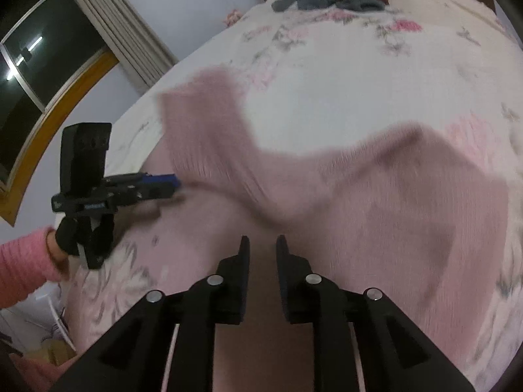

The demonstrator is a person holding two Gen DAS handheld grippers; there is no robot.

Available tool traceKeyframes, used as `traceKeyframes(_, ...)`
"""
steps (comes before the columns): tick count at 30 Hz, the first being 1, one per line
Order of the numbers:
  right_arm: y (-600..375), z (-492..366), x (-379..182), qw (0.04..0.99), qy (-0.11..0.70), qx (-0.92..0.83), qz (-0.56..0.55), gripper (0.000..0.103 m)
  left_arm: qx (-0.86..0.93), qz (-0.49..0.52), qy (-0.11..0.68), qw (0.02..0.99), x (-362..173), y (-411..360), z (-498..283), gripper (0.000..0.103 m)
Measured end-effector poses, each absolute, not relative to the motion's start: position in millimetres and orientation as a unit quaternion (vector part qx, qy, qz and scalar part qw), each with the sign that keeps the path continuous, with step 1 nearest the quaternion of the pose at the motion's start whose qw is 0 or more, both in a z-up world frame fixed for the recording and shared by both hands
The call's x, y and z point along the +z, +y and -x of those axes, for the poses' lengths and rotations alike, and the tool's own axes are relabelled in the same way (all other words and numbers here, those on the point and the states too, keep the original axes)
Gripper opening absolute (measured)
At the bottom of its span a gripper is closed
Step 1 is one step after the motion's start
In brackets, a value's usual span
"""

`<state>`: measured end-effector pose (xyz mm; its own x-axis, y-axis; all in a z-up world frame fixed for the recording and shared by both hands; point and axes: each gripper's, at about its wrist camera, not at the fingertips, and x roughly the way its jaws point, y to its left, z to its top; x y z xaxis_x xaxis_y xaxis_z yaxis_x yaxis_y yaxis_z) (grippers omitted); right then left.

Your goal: Fold small clothes

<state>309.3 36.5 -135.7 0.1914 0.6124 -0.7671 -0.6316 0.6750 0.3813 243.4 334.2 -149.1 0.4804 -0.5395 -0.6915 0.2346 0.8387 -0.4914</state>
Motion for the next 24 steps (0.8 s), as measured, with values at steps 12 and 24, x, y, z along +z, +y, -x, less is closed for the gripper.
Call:
traceKeyframes(12,7.7,-338.7,-136.0,0.749,0.531,0.371,-0.139,0.034,-0.178,0.336,0.459,0.803,-161.4,378.8,-263.1,0.058)
traceKeyframes(24,48.0,-400.7,-167.8,0.743,0.548,0.341,-0.177,0.014,-0.165,0.361,0.466,0.791,-173.2,360.9,-332.6,0.023)
